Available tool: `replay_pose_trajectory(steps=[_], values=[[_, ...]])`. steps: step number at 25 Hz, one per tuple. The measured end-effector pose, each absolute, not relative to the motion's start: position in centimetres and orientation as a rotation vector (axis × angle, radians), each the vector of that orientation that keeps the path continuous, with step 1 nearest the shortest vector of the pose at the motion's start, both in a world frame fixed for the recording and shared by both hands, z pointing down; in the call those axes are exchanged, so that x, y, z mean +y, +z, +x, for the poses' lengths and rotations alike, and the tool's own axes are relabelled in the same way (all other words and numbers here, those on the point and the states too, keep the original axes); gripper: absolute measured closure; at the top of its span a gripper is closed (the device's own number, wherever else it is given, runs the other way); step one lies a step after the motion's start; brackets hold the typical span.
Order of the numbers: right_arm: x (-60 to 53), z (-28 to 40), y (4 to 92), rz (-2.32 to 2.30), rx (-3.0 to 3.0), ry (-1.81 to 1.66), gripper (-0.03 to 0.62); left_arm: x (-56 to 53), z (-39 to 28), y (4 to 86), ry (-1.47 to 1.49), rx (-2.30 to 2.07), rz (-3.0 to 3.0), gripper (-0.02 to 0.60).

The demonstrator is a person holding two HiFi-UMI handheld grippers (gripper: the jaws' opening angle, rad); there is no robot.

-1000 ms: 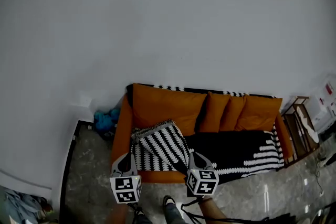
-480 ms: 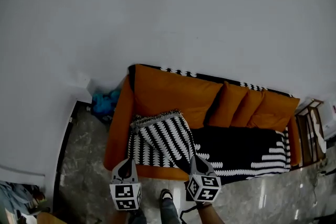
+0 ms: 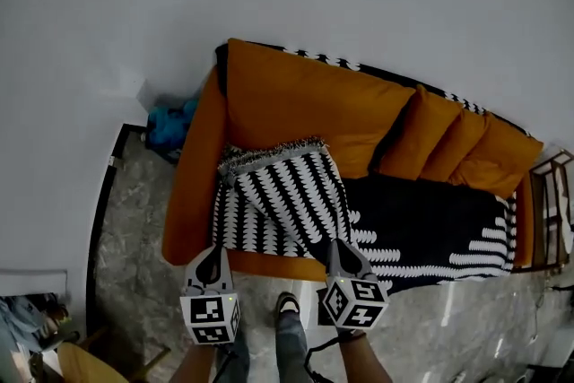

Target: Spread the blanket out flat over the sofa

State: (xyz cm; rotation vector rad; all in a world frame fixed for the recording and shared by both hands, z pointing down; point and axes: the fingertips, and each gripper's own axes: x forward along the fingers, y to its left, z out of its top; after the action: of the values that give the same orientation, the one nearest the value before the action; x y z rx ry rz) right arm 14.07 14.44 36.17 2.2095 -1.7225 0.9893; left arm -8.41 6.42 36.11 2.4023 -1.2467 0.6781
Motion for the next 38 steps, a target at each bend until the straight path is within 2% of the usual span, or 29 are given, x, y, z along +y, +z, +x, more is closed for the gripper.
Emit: replay_pose_trajectory(steps=[16,18,38], values=[[12.9,14.9,38.7,2.172,-1.722,0.939,0.589,6.1,-8.6,38.4,0.664,-1.282,2.323,0.592],[12.3,14.7,39.1,2.142,-1.744,0.929,0.519,6.1,-8.8,38.8,0.668,-1.286,2.311,0.592],[5.2,20.4,43.7,1.894,-1.762,0.798,0.490,4.1,-10.4,43.6,0.694,-1.388,2.158,0.592]])
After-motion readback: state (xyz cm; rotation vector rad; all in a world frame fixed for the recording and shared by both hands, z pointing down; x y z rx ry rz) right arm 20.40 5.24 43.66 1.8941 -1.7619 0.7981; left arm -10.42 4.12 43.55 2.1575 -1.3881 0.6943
